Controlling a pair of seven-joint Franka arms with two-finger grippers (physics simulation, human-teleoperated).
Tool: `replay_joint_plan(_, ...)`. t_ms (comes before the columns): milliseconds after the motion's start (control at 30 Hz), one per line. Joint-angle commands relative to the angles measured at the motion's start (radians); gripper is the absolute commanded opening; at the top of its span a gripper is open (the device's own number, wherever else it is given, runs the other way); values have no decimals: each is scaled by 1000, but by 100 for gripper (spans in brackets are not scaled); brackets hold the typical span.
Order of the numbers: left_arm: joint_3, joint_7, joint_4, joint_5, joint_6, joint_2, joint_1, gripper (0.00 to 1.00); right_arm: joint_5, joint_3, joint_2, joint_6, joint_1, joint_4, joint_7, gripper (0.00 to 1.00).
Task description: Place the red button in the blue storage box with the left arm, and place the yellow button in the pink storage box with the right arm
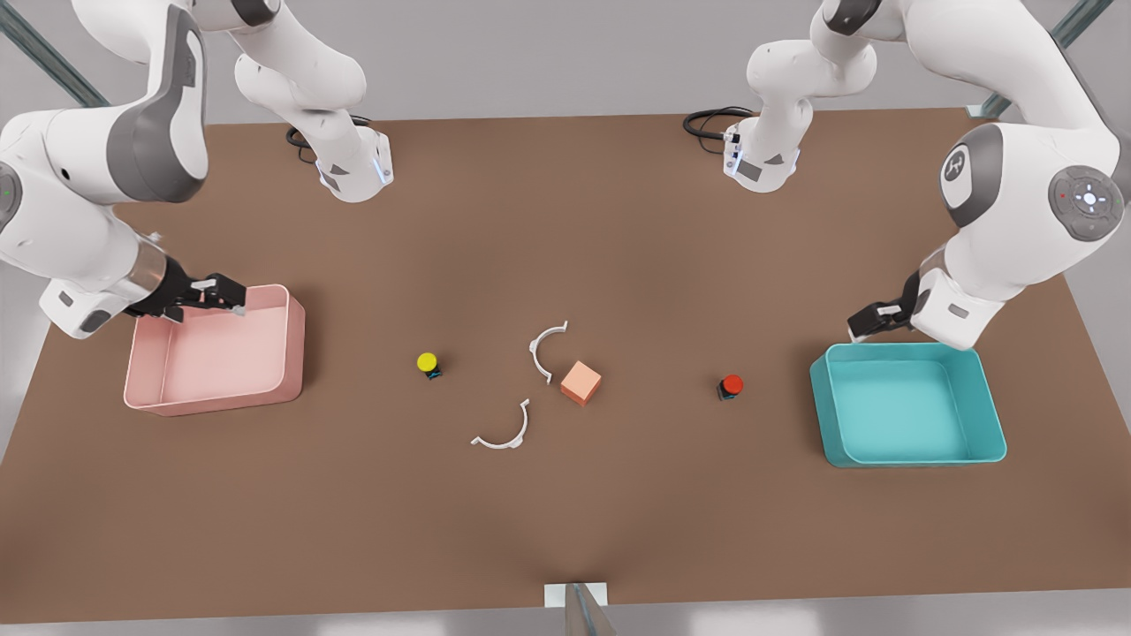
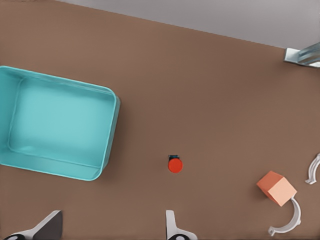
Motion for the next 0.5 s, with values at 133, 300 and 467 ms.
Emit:
replay_joint_plan(133,0,221,-12,-3,147,135,-156,100,1,43,36,58,9,5,-8,100)
replay_joint_plan(300,3,236,-297,4,645,224,-213,100,-24,165,230,292,75,0,32,100)
replay_joint_plan(467,17,252,-519,4,930,224,-201,100,-29,165,372,593,265,-125,227,100)
